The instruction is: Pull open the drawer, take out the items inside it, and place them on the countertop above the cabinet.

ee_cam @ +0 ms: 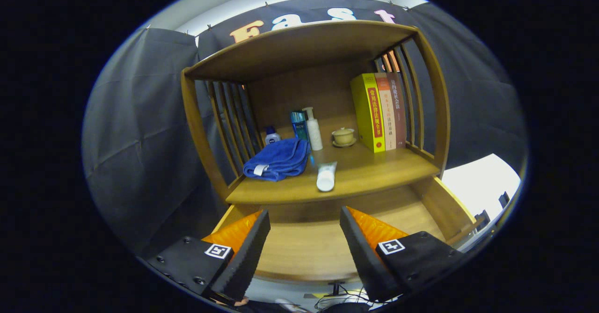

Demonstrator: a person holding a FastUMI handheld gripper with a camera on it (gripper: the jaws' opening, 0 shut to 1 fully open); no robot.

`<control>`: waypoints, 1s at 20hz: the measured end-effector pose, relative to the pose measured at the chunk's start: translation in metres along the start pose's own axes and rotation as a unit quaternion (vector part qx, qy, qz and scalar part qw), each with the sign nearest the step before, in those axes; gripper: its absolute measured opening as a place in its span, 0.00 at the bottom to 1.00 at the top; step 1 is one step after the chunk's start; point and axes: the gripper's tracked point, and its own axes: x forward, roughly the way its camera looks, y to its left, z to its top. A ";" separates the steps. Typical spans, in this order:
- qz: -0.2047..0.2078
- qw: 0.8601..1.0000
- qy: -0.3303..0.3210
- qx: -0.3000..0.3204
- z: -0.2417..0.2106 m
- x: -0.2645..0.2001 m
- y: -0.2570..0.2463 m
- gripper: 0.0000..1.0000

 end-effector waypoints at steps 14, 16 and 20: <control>-0.046 0.997 0.066 -0.015 -0.116 -0.022 -0.020 0.99; -0.054 0.996 0.067 -0.019 -0.121 -0.016 -0.026 0.99; -0.060 0.997 0.051 -0.020 -0.121 -0.016 -0.028 0.99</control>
